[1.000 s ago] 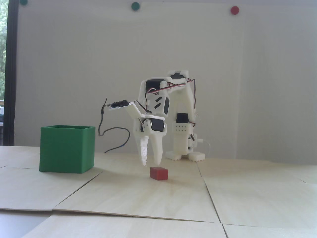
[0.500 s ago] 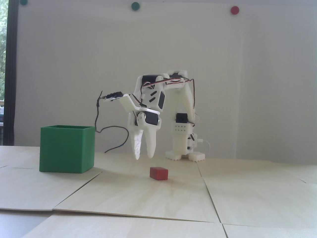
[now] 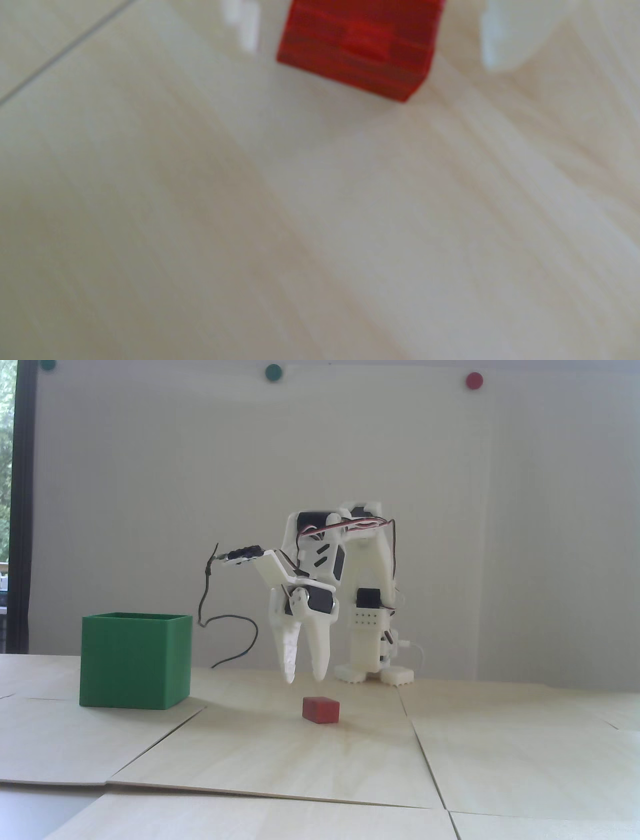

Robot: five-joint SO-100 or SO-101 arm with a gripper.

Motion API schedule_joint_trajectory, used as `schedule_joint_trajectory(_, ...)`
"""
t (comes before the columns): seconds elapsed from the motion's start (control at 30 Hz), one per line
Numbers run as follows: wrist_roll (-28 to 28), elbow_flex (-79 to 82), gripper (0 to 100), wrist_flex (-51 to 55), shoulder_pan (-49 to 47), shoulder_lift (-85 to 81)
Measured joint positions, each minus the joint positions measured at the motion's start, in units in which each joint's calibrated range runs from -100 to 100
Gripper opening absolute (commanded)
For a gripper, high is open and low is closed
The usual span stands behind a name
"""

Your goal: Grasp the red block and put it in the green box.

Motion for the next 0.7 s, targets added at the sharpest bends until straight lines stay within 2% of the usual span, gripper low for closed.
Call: schedule_joint_trajectory(0.7,0.00,0.00,23,0.00,-1.60,0.00)
